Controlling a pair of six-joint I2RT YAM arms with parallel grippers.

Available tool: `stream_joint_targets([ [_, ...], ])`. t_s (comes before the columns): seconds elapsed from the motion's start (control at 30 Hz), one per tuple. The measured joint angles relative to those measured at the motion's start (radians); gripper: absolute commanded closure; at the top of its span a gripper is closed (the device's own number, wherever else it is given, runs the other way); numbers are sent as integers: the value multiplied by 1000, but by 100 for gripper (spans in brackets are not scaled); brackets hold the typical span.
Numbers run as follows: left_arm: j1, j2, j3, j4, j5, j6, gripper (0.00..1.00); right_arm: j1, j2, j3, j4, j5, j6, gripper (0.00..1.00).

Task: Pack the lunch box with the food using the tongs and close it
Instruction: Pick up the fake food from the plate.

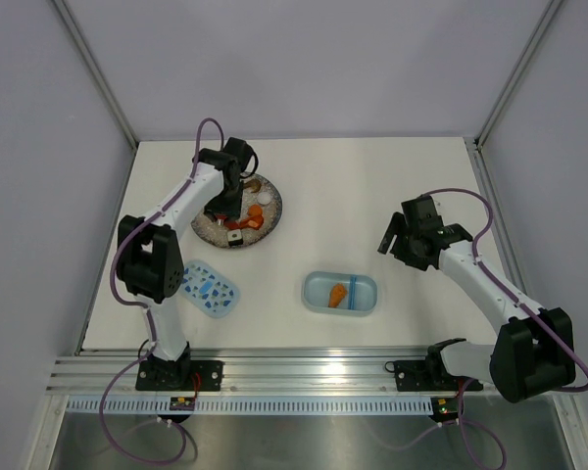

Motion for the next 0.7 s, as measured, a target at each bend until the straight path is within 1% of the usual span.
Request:
stream_joint_targets([
  [0.33,2,36,0,10,-5,6,58,0,0,0,0,1,0,21],
  [0.7,4,30,-2,31,-19,5,59,0,0,0,0,2,0,21],
])
